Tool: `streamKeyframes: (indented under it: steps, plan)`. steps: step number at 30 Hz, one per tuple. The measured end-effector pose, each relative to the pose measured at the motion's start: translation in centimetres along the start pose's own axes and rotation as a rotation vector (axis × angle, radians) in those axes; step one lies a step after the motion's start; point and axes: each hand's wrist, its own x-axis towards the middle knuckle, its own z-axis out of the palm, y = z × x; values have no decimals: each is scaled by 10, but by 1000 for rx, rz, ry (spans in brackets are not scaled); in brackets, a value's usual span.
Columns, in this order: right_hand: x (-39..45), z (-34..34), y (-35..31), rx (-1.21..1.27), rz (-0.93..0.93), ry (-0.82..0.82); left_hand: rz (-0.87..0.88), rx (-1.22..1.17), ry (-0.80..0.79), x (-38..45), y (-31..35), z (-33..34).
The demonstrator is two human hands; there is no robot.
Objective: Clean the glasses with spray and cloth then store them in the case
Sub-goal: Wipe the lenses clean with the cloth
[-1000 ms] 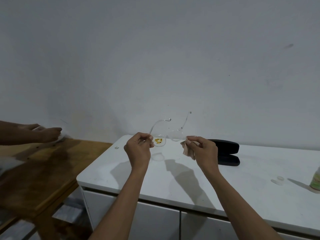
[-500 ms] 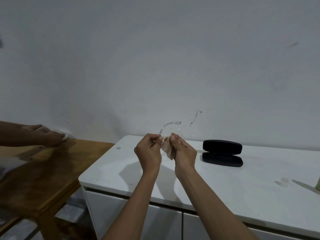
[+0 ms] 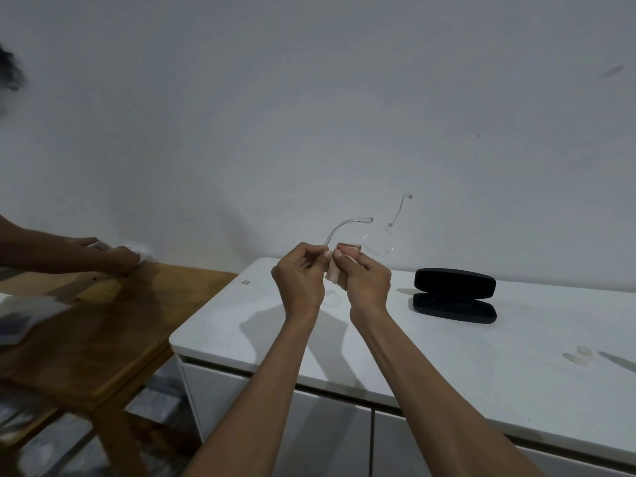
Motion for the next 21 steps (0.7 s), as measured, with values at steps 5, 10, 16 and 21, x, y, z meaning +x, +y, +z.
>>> streamKeyframes:
  steps: [5, 10, 16, 21]
  plan:
    - [-2, -17, -17, -180, 0, -274, -104, -80, -68, 7, -5, -11]
    - [-4, -30, -20, -364, -46, -188, -147, -38, -59, 4, -10, -13]
    - [-15, -21, -16, -344, -211, 63, -36, 16, -16, -8, -5, -2]
    - [-7, -3, -14, -179, -241, 225, 52, 21, 21, -13, 5, 11]
